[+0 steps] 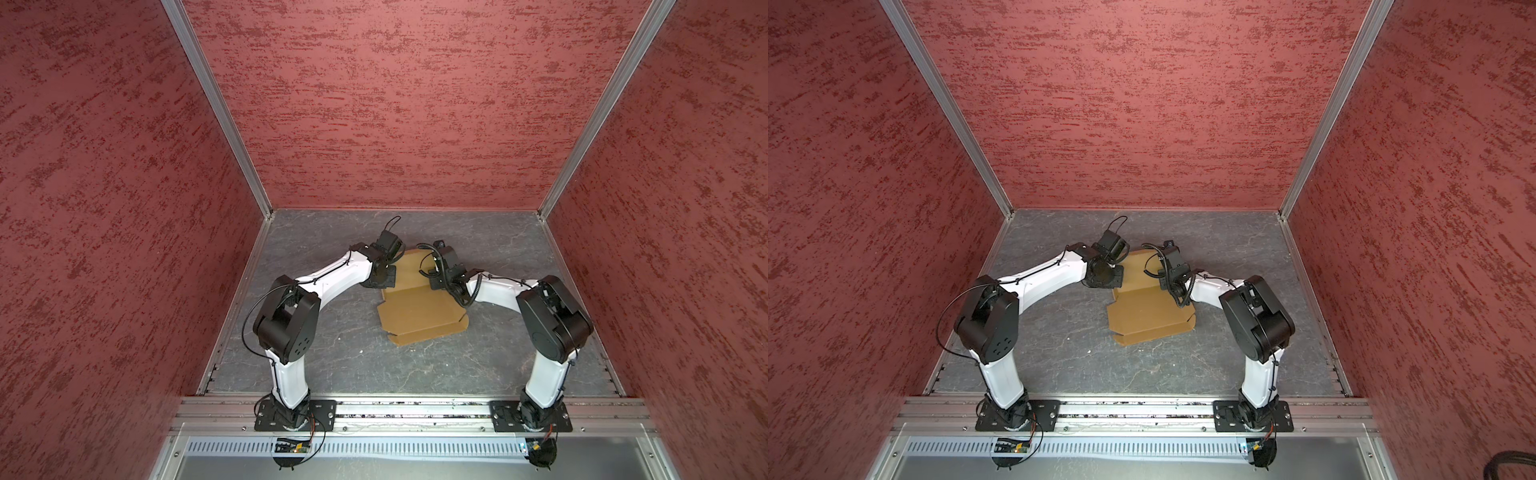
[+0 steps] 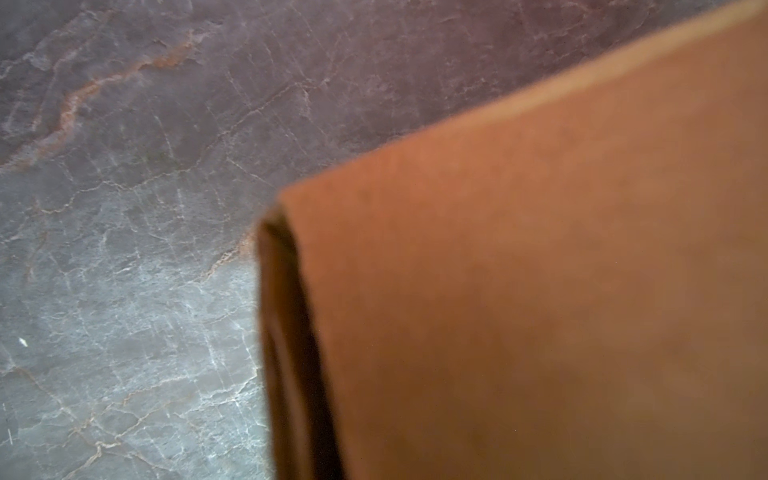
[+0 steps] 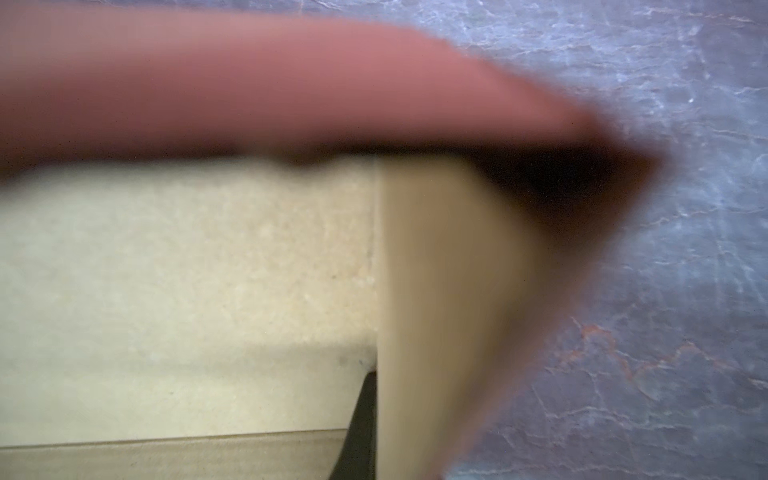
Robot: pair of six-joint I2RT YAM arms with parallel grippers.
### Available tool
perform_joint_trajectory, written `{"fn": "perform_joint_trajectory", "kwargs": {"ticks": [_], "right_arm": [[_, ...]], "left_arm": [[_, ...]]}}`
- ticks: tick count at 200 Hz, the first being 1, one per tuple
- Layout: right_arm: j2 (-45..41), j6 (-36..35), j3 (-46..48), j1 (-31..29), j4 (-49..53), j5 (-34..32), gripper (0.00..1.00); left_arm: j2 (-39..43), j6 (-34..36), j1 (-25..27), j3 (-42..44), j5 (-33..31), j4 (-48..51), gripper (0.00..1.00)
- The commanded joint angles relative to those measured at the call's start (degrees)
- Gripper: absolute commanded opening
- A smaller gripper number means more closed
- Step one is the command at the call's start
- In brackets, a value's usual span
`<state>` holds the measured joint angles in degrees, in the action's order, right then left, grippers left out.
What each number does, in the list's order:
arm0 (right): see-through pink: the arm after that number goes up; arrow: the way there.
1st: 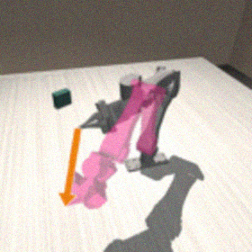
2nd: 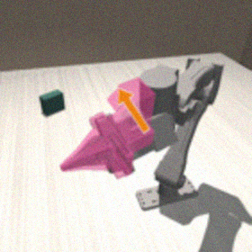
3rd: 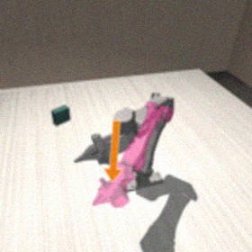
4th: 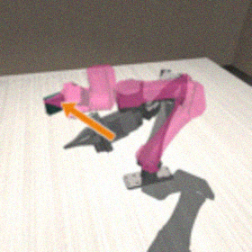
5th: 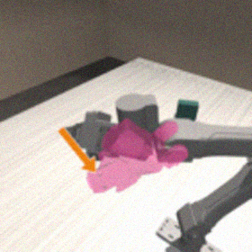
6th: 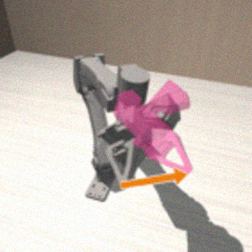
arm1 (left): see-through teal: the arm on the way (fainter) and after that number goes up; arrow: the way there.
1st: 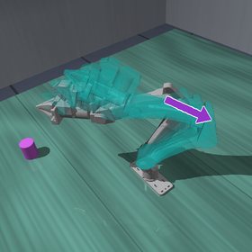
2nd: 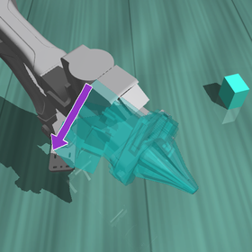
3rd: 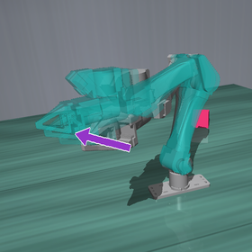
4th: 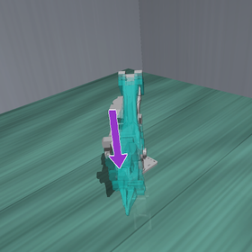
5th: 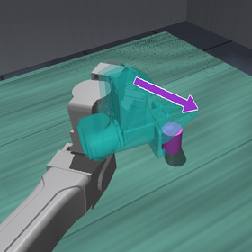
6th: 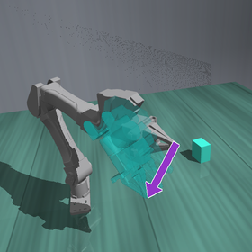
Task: Fold the paper box
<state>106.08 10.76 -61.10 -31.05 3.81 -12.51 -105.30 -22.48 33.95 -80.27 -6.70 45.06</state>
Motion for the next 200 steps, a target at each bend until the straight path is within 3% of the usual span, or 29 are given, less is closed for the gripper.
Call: {"fn": "perform_joint_trajectory", "kwargs": {"ticks": [1, 103, 200], "right_arm": [[0.42, -1.45, -0.75, -0.77, 2.86, -0.26, 0.1], [-3.42, 0.67, 1.67, -0.77, 3.75, 1.0, 0.22], [-8.84, 3.93, 5.51, 0.58, -0.01, 0.92, 0.23]], "left_arm": [[0.98, 0.6, 1.38, -2.35, 2.42, -3.22, 0.05], [2.02, 0.35, 0.48, -1.03, 0.72, -3.13, 0.05], [2.83, 0.33, -0.38, 0.18, -0.16, -3.18, 0.05]]}}
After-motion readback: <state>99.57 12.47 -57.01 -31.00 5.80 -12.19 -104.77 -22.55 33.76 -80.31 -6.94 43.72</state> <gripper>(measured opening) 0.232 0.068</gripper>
